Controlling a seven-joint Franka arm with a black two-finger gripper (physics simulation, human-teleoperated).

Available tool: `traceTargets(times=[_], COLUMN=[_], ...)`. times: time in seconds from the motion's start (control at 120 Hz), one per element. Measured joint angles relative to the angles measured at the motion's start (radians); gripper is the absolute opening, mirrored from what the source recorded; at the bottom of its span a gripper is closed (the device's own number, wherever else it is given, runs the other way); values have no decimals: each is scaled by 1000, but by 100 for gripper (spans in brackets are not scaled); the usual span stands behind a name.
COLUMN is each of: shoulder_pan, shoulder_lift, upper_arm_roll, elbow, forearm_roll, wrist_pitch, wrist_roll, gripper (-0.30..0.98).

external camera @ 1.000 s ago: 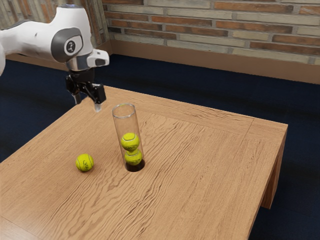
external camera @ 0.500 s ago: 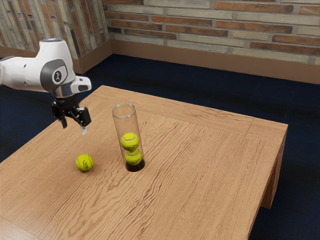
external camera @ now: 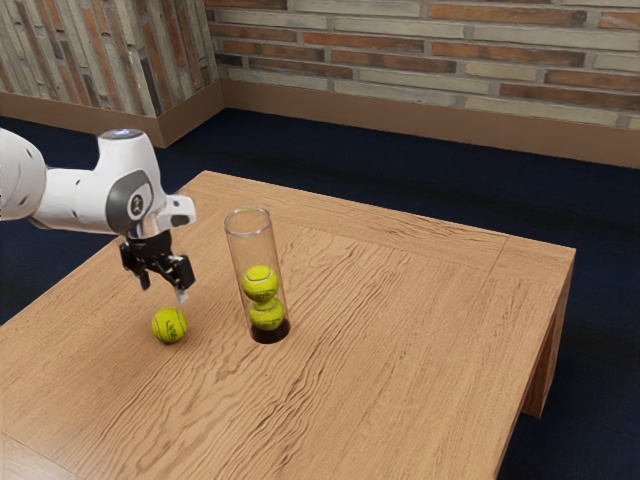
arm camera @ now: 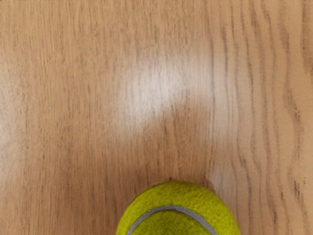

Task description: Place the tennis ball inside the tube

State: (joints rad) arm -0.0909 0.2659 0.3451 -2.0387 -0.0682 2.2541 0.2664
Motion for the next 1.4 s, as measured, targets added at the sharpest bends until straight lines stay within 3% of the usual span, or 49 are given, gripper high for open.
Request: traceTargets(times=[0.642,1.4], shoulder_pan=[-12,-7], shoulder_lift=[36,103], upper_arm_roll=[58,9], elbow=[-21,-28], forearm_roll=[-51,-144], wrist_pitch=[52,60], wrist_roll=[64,123], gripper=[69,69])
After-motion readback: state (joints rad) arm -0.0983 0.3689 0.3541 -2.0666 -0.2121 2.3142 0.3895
